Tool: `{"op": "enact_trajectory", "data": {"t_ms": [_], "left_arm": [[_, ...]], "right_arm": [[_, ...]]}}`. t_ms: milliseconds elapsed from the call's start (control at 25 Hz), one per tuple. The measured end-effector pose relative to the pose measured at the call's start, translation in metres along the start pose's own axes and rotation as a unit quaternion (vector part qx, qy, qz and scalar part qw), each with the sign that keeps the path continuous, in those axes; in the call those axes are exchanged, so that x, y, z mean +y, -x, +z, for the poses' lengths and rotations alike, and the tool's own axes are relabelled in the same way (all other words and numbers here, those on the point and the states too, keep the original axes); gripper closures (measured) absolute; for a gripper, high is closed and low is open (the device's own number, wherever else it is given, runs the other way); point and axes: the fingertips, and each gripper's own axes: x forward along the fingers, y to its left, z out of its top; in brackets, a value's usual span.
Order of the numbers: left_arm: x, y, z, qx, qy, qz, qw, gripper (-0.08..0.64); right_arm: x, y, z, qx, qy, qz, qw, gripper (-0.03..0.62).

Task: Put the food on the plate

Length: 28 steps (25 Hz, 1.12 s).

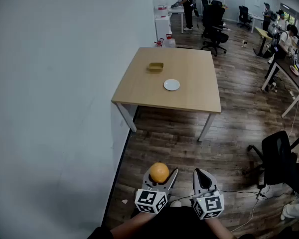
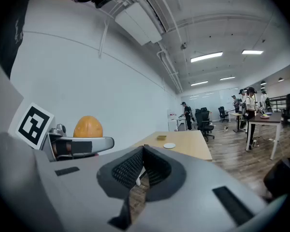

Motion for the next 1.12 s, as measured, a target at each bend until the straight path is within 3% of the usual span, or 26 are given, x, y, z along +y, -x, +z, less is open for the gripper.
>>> {"op": "enact_trajectory", "data": {"t_ms": [200, 480, 840, 1120], "left_arm": [[-0.01, -0.005, -0.006, -0.002, -0.006, 0.005, 1.0, 0.255], [0.001, -0.011, -0.013, 0.008, -0.015, 0.023, 0.9996, 0.255], [0.033, -0.063, -0.005, 0.021, -0.012, 0.005, 0.9997, 0.255], [0.09, -0.124, 0.002, 0.024, -0.005, -0.002, 0.9997, 0.255]], "right_arm": [[-0.022, 0.007, -0.013, 0.005, -0.01, -0.015, 1.0, 0.532], [-0.041, 0.011, -0.021, -0.007, -0.061, -0.013, 0.998, 0.532], [-0.064, -0.033, -0.028, 0.028, -0.051, -0.031, 0.998, 0.532], [-0.077, -0.104, -0.022, 0.056, -0.022, -0.04, 0.997, 0.532]]}}
